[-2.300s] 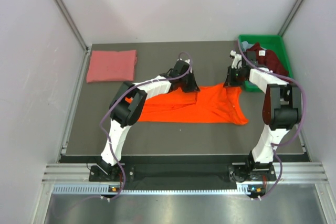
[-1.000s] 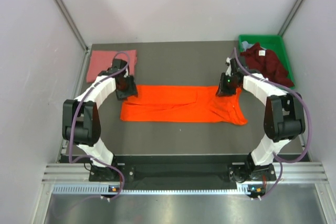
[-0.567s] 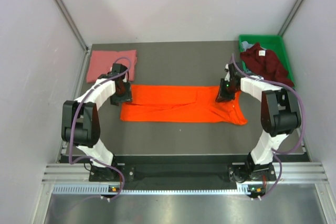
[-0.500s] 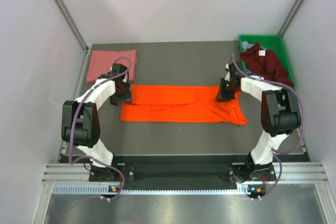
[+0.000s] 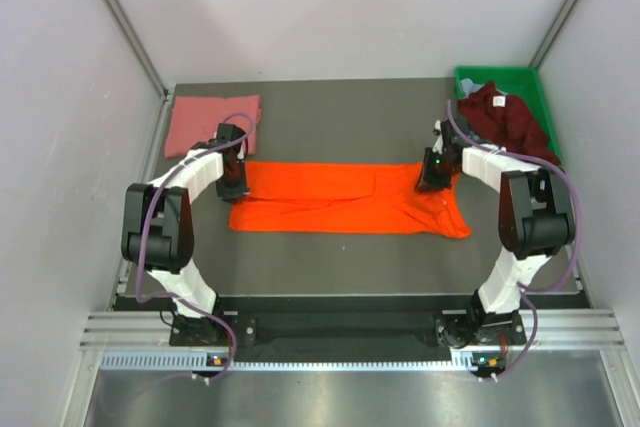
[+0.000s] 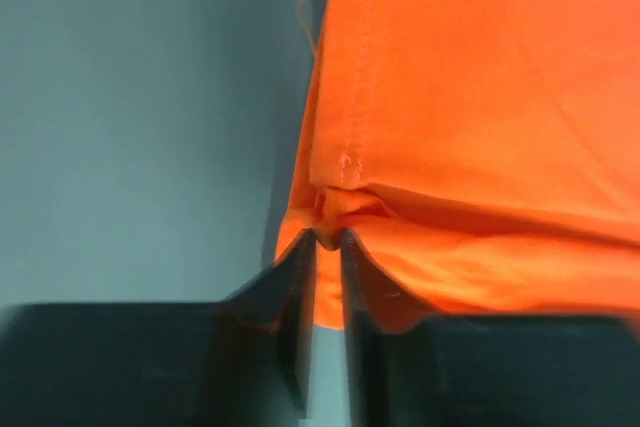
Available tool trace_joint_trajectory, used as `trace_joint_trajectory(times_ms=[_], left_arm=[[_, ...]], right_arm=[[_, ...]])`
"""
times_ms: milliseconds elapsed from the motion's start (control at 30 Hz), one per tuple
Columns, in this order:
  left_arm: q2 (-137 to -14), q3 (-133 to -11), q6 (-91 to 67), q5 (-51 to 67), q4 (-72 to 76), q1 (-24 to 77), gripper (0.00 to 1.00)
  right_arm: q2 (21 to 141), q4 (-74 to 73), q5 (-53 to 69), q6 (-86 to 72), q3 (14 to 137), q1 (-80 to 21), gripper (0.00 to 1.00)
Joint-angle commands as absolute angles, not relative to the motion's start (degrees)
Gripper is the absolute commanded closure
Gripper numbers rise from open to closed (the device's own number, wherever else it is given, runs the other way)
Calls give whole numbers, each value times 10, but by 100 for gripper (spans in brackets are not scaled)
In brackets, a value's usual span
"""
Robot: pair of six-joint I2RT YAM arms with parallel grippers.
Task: Fold and stack the t-shirts
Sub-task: Fold the tshirt
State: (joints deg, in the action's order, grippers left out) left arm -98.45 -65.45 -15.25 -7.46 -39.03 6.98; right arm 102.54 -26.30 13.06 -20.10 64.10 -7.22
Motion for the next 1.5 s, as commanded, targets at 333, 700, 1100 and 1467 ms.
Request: trace_joint_trajectory(times_ms=[333, 700, 1100, 1467], left_arm=[[-1020, -691, -222, -113, -388, 52, 100], [-1039, -696, -243, -78, -389, 33, 100], [-1042, -700, -240, -39, -381, 33, 100], [-1056, -708, -244, -54, -388, 33, 100]], right_arm=[[1027, -265, 34, -190, 621, -51, 91], [1023, -258, 9, -183, 607, -37, 94], [951, -296, 47, -192, 643, -62, 86], [936, -290, -23, -223, 534, -19, 89]])
